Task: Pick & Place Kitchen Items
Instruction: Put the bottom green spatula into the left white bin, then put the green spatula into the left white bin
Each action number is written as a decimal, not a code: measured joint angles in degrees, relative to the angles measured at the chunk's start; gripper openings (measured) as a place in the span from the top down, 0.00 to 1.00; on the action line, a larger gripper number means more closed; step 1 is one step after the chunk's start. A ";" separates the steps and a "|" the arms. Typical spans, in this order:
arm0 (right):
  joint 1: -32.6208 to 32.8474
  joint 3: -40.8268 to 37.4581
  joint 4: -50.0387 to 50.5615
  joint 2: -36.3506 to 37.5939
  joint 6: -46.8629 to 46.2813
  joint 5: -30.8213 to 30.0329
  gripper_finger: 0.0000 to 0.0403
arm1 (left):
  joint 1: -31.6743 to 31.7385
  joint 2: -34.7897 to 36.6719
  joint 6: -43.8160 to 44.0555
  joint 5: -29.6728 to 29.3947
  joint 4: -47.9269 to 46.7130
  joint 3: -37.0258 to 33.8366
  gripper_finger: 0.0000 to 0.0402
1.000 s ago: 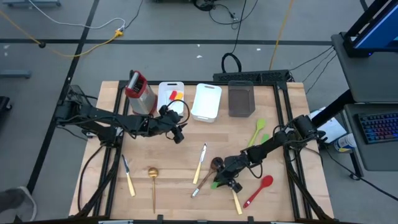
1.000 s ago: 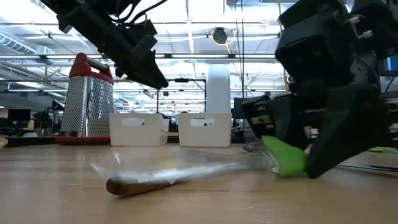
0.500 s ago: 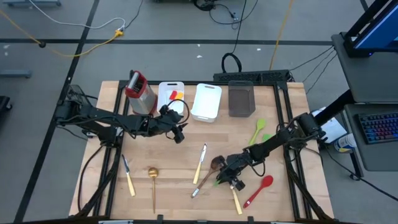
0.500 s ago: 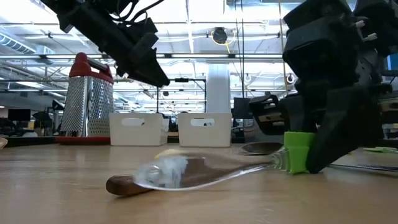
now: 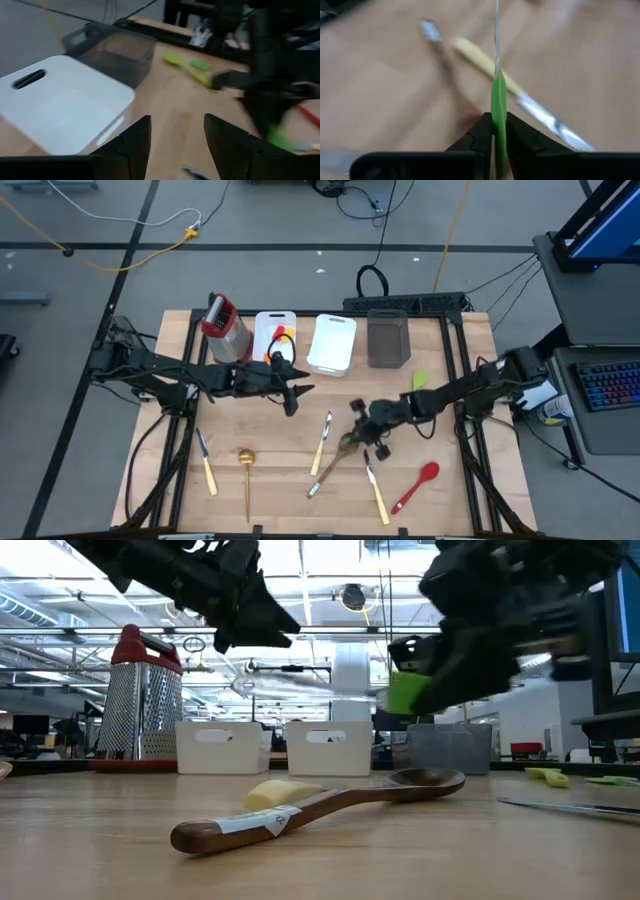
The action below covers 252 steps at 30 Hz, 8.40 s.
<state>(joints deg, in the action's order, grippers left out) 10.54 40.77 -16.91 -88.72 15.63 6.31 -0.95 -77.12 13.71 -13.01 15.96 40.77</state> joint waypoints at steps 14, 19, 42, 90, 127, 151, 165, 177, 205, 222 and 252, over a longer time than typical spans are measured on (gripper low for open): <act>-14.56 0.00 0.25 1.13 -1.41 -7.78 0.92 | 0.07 -2.98 -12.13 1.03 0.69 0.02 0.53; -16.28 0.02 -0.72 1.15 1.16 -7.70 0.94 | 0.78 -6.05 -15.43 -1.00 -0.90 -0.04 0.53; -17.29 0.07 -2.11 1.17 9.15 -7.59 0.90 | 2.82 -12.66 -19.43 -0.65 -1.20 -0.02 0.76; -13.67 0.04 10.78 6.33 5.23 -27.22 0.61 | -0.35 5.70 5.96 -28.00 -28.97 -0.02 0.99; -12.52 0.04 11.61 6.33 3.02 -27.05 0.61 | 18.70 -1.66 15.08 -15.31 -37.35 -0.04 0.97; -12.06 0.05 12.37 6.54 -2.29 -27.09 0.61 | 19.34 -1.66 13.42 -15.30 -35.57 -0.04 0.81; -9.20 0.09 47.23 26.33 -4.08 -22.53 0.61 | 19.19 -1.66 12.10 -15.30 -35.41 -0.04 0.81; -10.21 0.04 53.49 31.74 -34.90 -15.26 0.61 | 18.97 -1.66 13.60 -14.14 -33.93 -0.04 0.81; -4.70 -9.24 71.79 29.49 -97.39 -12.23 0.61 | 18.80 -1.64 11.37 -12.43 -28.56 -0.02 0.81; -4.92 -12.36 66.43 24.38 -102.49 -14.08 0.61 | 18.82 -1.64 8.96 -12.51 -24.74 -0.02 0.81; -4.98 -5.14 71.34 21.69 -96.36 -15.21 0.62 | 18.82 -1.64 9.03 -12.46 -24.69 -0.02 0.81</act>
<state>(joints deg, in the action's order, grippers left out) 5.56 35.64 54.42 -67.03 -80.73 -8.90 17.87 -78.76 22.74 -25.47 -8.73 40.75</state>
